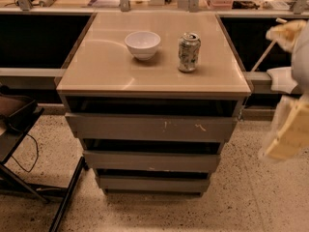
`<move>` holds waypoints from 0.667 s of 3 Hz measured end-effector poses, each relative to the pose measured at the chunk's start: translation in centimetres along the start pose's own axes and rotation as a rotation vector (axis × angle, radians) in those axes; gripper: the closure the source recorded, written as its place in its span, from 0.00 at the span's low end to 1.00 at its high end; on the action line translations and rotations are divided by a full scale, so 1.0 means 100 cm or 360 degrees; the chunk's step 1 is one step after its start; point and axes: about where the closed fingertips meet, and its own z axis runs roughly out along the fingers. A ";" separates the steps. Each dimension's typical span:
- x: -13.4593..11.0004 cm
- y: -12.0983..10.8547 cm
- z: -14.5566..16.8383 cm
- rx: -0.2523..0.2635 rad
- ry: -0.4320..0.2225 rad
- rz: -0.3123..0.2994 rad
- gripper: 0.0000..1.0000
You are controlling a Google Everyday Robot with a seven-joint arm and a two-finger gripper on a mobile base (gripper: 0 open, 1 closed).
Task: Open top drawer
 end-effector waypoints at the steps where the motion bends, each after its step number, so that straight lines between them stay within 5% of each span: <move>1: 0.027 0.031 0.054 -0.0081 -0.0153 0.0133 0.00; 2: 0.038 0.049 0.119 -0.0183 -0.0326 0.0257 0.00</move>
Offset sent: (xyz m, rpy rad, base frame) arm 0.0332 -0.0102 -0.2138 0.4487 0.1407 -0.0280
